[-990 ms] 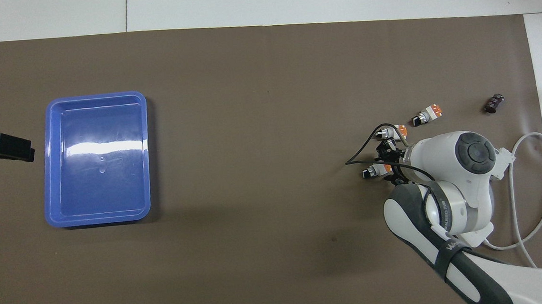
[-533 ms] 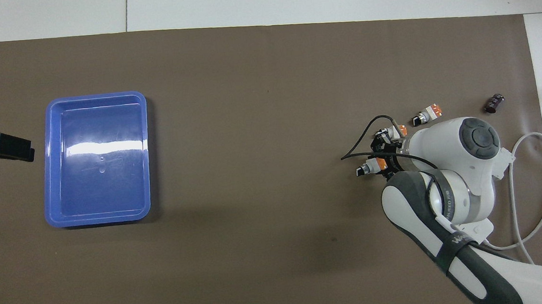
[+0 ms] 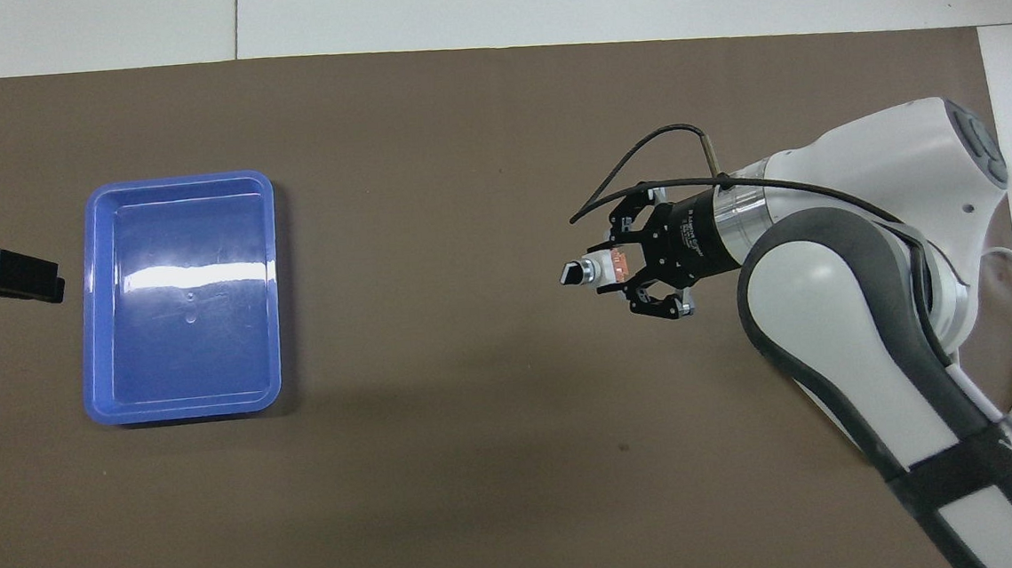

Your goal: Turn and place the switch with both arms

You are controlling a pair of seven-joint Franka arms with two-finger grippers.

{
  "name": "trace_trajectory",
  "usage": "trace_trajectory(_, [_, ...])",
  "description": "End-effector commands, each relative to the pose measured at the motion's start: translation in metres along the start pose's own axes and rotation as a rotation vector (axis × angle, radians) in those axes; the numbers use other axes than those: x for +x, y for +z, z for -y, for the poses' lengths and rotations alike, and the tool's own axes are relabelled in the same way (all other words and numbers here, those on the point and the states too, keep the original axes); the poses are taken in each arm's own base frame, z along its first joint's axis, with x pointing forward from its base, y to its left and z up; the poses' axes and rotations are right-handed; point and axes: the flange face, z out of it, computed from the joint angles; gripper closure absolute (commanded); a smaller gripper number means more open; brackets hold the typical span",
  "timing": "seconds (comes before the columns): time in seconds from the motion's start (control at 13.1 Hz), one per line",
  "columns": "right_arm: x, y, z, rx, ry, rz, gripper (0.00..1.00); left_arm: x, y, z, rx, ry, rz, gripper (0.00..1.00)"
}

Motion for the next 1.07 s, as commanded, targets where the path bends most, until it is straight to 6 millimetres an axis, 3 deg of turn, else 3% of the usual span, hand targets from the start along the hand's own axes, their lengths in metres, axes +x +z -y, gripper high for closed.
trace_trajectory(0.0, [-0.061, 0.014, 0.001, -0.02, 0.043, 0.094, 1.0, -0.008, -0.001, -0.008, 0.012, 0.021, 0.003, 0.0])
trace_trajectory(0.15, [-0.108, 0.025, -0.008, -0.039, 0.026, 0.114, 1.0, -0.01, 0.006, -0.004, 0.013, 0.012, -0.009, 0.0])
trace_trajectory(0.38, [-0.158, 0.036, -0.01, -0.055, 0.077, 0.138, 1.0, -0.014, 0.029, -0.011, 0.018, 0.011, -0.067, 0.01])
trace_trajectory(0.69, [-0.18, 0.047, -0.019, -0.079, 0.073, 0.142, 1.0, -0.013, 0.031, -0.025, 0.004, 0.037, -0.083, 0.0])
trace_trajectory(0.99, [-0.18, 0.048, -0.019, -0.077, 0.069, 0.138, 1.0, -0.012, 0.017, -0.055, -0.223, 0.033, -0.087, 0.02])
